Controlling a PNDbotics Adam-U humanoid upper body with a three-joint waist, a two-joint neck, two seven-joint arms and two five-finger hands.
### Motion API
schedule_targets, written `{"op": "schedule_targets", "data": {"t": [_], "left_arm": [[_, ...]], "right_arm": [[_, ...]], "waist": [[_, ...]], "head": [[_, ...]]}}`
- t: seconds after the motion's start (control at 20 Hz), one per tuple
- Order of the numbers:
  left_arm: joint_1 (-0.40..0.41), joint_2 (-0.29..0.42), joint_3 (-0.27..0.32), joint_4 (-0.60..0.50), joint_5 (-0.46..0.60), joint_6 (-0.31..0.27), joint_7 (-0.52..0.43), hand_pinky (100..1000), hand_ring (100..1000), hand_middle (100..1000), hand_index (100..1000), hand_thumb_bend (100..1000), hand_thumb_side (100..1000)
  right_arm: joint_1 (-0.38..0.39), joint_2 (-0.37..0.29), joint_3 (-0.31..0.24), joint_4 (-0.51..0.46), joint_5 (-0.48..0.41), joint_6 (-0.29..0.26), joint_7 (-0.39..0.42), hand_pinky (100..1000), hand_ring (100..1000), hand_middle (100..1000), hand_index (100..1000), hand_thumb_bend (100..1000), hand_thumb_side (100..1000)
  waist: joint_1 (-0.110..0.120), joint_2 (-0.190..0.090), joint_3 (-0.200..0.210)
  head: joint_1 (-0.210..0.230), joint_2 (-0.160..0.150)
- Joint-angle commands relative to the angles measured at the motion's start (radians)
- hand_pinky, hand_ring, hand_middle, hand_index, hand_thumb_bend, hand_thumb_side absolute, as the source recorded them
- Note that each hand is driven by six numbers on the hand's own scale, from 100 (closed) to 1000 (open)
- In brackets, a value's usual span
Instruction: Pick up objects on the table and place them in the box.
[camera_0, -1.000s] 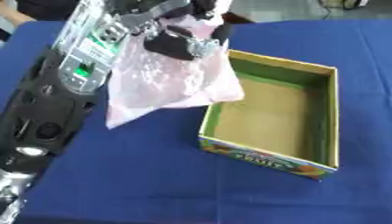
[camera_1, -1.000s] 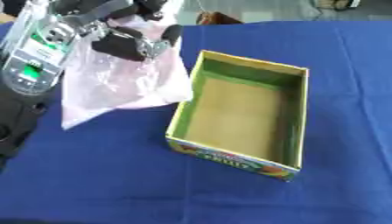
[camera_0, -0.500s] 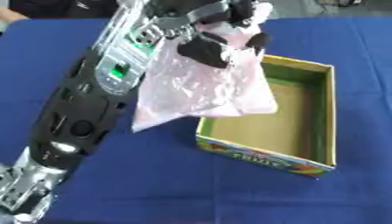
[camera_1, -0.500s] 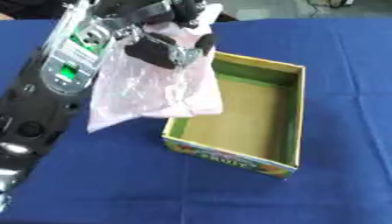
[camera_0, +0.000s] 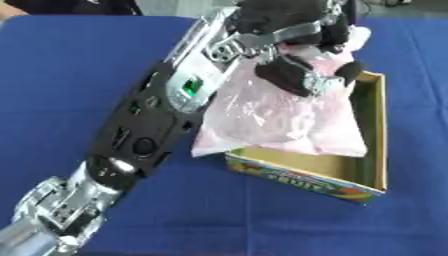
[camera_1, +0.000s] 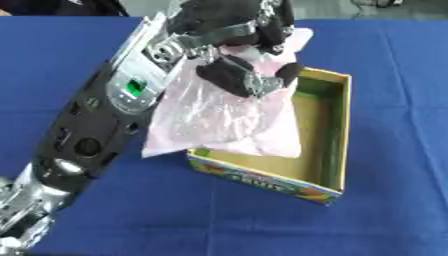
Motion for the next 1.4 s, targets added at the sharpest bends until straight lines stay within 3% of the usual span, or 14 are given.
{"op": "schedule_targets", "data": {"t": [0.05,0.35,0.85,0.95,1.0,1.05,1.1,1.15,1.2,1.3,1.4], "left_arm": [[-0.026,-0.007,-0.009,0.003,-0.007,-0.015,0.0,100,100,100,100,100,377],[-0.036,-0.028,-0.023,0.038,-0.02,-0.038,0.026,100,100,100,100,100,421],[-0.048,-0.039,-0.035,0.114,-0.136,-0.12,0.201,100,100,100,100,100,422],[-0.049,-0.034,-0.036,0.123,-0.164,-0.134,0.235,100,100,100,100,105,468],[-0.05,-0.033,-0.037,0.129,-0.18,-0.14,0.25,100,100,100,236,150,590],[-0.052,-0.032,-0.041,0.137,-0.206,-0.148,0.252,100,116,278,376,170,661],[-0.054,-0.033,-0.044,0.146,-0.234,-0.156,0.247,243,371,514,568,202,761],[-0.058,-0.034,-0.05,0.157,-0.273,-0.166,0.222,456,570,698,720,212,850],[-0.06,-0.037,-0.051,0.165,-0.305,-0.175,0.203,618,740,812,811,224,887],[-0.064,-0.042,-0.053,0.185,-0.358,-0.199,0.161,730,845,894,875,200,924],[-0.064,-0.046,-0.049,0.202,-0.388,-0.213,0.14,774,883,919,892,188,941]], "right_arm": [[-0.015,-0.009,0.001,-0.019,-0.007,-0.004,0.006,686,642,719,890,100,863],[-0.018,-0.008,0.004,-0.019,-0.01,-0.006,0.01,686,643,719,890,100,863],[-0.027,-0.003,0.011,-0.02,-0.015,-0.01,0.019,687,643,719,890,100,864],[-0.028,-0.002,0.013,-0.02,-0.016,-0.011,0.021,688,643,720,891,100,864],[-0.029,-0.002,0.012,-0.02,-0.017,-0.011,0.021,688,643,720,891,100,864],[-0.03,-0.001,0.011,-0.02,-0.017,-0.012,0.02,688,643,720,891,100,863],[-0.03,-0.001,0.01,-0.021,-0.017,-0.012,0.02,688,643,720,891,100,863],[-0.031,-0.001,0.01,-0.021,-0.018,-0.012,0.019,688,643,720,892,100,863],[-0.032,-0.001,0.009,-0.021,-0.018,-0.012,0.019,688,643,720,891,100,863],[-0.033,0.0,0.009,-0.022,-0.018,-0.012,0.019,688,643,720,892,100,864],[-0.032,0.0,0.009,-0.022,-0.018,-0.012,0.019,688,643,720,892,100,864]], "waist": [[-0.006,-0.009,-0.004],[-0.011,-0.005,-0.01],[-0.019,0.009,-0.034],[-0.023,0.015,-0.041],[-0.024,0.017,-0.043],[-0.026,0.02,-0.046],[-0.026,0.022,-0.048],[-0.027,0.024,-0.049],[-0.027,0.025,-0.05],[-0.027,0.026,-0.05],[-0.027,0.026,-0.049]], "head": [[0.009,-0.001],[0.012,-0.001],[0.016,-0.017],[0.014,-0.025],[0.014,-0.027],[0.014,-0.03],[0.015,-0.03],[0.017,-0.03],[0.018,-0.03],[0.019,-0.03],[0.019,-0.029]]}}
